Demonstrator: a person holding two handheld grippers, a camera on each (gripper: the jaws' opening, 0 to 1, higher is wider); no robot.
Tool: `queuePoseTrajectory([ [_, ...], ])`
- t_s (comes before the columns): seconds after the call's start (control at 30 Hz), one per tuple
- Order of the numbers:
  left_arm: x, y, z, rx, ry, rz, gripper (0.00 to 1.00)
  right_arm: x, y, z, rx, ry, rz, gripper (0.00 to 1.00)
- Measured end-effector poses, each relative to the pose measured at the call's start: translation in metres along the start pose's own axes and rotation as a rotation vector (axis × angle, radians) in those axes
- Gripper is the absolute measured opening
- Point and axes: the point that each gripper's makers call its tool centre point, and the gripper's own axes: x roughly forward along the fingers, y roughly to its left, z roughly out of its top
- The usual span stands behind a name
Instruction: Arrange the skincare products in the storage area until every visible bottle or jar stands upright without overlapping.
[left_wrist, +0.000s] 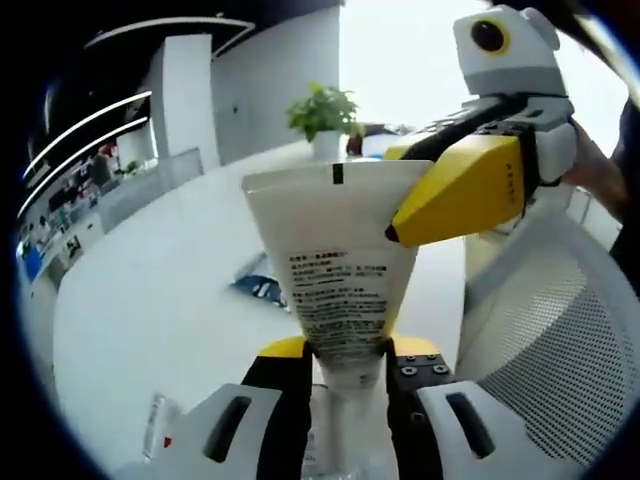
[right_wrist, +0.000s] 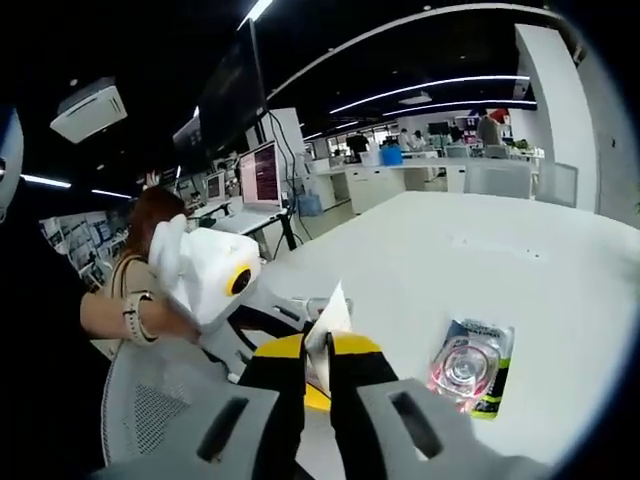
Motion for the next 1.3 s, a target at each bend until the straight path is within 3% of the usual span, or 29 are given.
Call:
queuePoseTrajectory([
  [0.5,-0.001,-0.002,0.000,0.038,-0.015,-0.005,0.28,-0.001,0.007,-0.001,-0.007,-0.012,0.000,0.10],
  [0.87,-0.003,-0.001,-0.002,0.017,-0.006,0.016,0.34,-0.003,0.005,-0.003,-0.017,-0.006,-0.002,0.12],
  [1.03,-0.016,0.003,0.004,0.004,-0.013,0.063,0.37,-0.006,0.003,-0.012,-0.041,0.022,-0.027,0.12],
  [1.3,-0.034,-0.008,0.017,0.025,-0.040,0.085,0.35,-0.008,0.004,-0.021,-0.038,0.047,-0.024,0.11],
])
